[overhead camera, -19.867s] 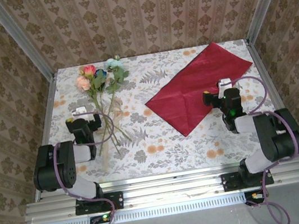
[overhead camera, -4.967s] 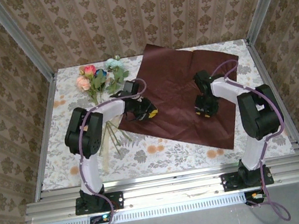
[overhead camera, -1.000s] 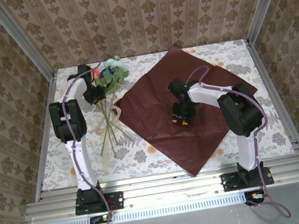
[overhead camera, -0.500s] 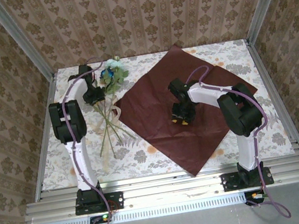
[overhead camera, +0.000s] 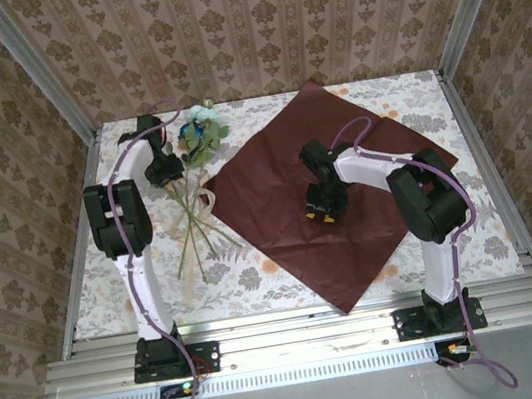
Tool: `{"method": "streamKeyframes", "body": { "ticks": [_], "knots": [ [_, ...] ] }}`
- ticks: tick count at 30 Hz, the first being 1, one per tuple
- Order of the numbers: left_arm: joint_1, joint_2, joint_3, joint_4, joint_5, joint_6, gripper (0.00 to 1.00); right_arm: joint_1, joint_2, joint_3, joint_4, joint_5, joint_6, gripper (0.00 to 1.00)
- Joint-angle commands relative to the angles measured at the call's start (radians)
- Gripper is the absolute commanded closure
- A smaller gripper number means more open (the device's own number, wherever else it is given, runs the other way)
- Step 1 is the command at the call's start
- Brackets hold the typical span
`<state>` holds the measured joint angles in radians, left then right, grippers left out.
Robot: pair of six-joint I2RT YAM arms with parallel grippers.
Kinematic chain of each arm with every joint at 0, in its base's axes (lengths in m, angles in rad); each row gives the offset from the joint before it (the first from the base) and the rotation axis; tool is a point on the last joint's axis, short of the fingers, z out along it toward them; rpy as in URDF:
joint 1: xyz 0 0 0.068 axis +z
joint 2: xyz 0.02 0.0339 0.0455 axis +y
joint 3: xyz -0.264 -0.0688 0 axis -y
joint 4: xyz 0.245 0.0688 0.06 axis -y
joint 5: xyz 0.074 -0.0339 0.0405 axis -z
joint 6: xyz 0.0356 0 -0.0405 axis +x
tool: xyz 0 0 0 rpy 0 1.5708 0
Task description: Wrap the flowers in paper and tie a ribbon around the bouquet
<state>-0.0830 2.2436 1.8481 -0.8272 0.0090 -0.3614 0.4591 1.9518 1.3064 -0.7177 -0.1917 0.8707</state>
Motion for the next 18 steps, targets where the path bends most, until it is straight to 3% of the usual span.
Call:
{"method": "streamKeyframes", "body": {
  "ticks": [1, 5, 13, 18],
  "knots": [
    [0.003, 0.042, 0.051, -0.078, -0.05, 0.012, 0.76, 0.007, 0.016, 0.005, -0.042, -0.006, 0.012, 0.61],
    [0.0, 0.048, 0.044, -0.09, -0.089, 0.005, 0.76, 0.008, 0.02, 0.011, -0.043, -0.006, 0.013, 0.61],
    [-0.003, 0.089, 0.055, -0.056, -0.05, 0.011, 0.75, 0.009, 0.026, 0.018, -0.045, -0.011, 0.01, 0.6],
    [-0.012, 0.106, 0.063, -0.059, -0.053, 0.025, 0.87, 0.01, 0.029, 0.018, -0.048, -0.011, 0.01, 0.6]
  ]
}}
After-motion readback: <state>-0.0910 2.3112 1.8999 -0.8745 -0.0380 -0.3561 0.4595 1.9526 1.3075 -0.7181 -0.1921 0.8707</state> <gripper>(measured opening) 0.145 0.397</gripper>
